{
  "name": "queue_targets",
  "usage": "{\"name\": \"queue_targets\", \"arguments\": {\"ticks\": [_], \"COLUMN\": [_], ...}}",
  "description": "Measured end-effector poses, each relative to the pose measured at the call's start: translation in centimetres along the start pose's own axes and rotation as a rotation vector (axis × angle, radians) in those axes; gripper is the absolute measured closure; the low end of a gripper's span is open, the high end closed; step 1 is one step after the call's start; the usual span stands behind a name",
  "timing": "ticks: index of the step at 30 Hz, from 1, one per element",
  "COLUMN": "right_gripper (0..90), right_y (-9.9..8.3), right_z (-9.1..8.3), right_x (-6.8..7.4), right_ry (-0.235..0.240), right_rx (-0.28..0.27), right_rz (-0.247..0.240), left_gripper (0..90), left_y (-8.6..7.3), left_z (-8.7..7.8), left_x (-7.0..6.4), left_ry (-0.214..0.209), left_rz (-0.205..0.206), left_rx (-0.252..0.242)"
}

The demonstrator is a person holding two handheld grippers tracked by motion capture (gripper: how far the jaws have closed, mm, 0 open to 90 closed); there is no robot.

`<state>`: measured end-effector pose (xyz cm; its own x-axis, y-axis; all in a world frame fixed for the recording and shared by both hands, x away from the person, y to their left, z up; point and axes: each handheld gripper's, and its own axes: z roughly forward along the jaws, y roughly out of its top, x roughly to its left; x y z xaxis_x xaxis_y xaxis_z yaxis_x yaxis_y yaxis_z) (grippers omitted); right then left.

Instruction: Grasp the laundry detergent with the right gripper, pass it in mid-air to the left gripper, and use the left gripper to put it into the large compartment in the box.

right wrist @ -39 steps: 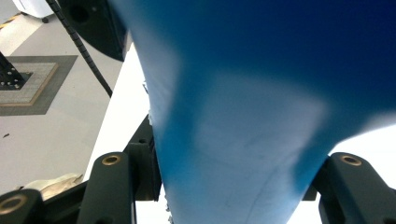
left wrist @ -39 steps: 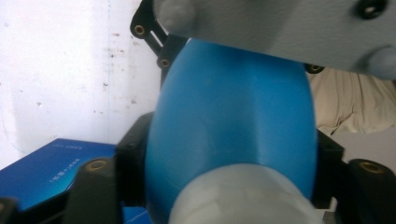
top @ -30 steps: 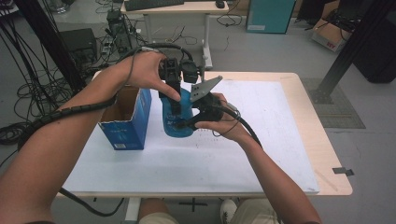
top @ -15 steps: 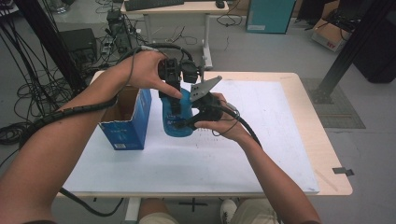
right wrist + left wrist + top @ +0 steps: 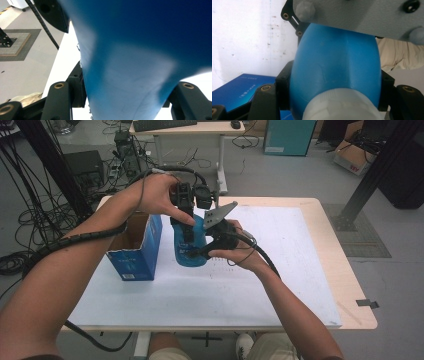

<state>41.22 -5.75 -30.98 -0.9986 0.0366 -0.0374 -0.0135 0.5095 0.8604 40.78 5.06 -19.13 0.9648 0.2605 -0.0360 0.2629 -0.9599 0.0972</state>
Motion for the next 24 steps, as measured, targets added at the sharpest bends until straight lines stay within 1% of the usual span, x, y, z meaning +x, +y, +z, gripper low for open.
{"name": "queue_targets", "arguments": {"ticks": [2, 5, 8, 9, 10, 11, 12, 13, 14, 16, 17, 21, 22, 23, 24], "right_gripper": [42.1, 42.1, 42.0, 42.0, 41.9, 41.9, 41.9, 41.9, 41.8, 41.8, 41.8, 41.7, 41.6, 41.6, 41.5], "right_y": [0.03, 0.03, 0.01, 0.01, -0.01, -0.03, -0.03, -0.03, -0.06, -0.07, -0.07, -0.1, -0.11, -0.11, -0.11], "right_z": [-0.01, 0.03, 0.07, 0.08, 0.11, 0.15, 0.15, 0.19, 0.24, 0.31, 0.31, 0.4, 0.42, 0.42, 0.43], "right_x": [0.0, -0.06, -0.11, -0.1, -0.08, -0.08, -0.08, -0.05, -0.08, -0.05, -0.05, -0.1, -0.14, -0.19, -0.19], "right_ry": [0.0, 0.001, 0.001, 0.001, 0.002, 0.003, 0.003, 0.004, 0.008, 0.013, 0.013, 0.02, 0.017, 0.018, 0.025], "right_rx": [0.0, -0.003, -0.002, -0.001, 0.001, 0.004, 0.004, 0.005, 0.008, 0.01, 0.01, 0.012, 0.01, 0.009, 0.009], "right_rz": [-0.001, -0.005, -0.006, -0.005, -0.003, -0.002, -0.002, 0.001, 0.002, 0.009, 0.009, 0.012, 0.011, 0.009, 0.013], "left_gripper": [36.8, 36.8, 36.8, 36.9, 37.0, 37.0, 37.1, 37.1, 37.2, 37.2, 37.2, 37.3, 37.3, 37.3, 37.4], "left_y": [0.01, -0.05, -0.05, -0.06, -0.09, -0.07, -0.07, -0.03, -0.08, -0.1, -0.1, -0.1, -0.11, -0.13, -0.13], "left_z": [-0.06, 0.02, 0.05, 0.07, 0.14, 0.14, 0.14, 0.11, 0.27, 0.32, 0.32, 0.35, 0.26, 0.31, 0.3], "left_x": [-0.02, -0.03, 0.05, 0.06, -0.04, 0.0, 0.0, 0.11, 0.11, 0.12, 0.17, 0.22, 0.19, 0.17, 0.18], "left_ry": [0.006, 0.014, 0.006, -0.003, 0.005, -0.006, -0.006, -0.008, 0.005, 0.005, -0.006, -0.004, -0.015, -0.007, -0.008], "left_rz": [-0.001, 0.0, 0.0, 0.0, -0.002, -0.001, -0.001, 0.003, 0.006, 0.004, 0.005, 0.002, -0.001, -0.001, -0.001], "left_rx": [0.003, -0.006, -0.003, -0.001, -0.007, 0.004, 0.004, 0.016, 0.01, 0.01, 0.012, 0.018, 0.016, 0.012, 0.013]}}
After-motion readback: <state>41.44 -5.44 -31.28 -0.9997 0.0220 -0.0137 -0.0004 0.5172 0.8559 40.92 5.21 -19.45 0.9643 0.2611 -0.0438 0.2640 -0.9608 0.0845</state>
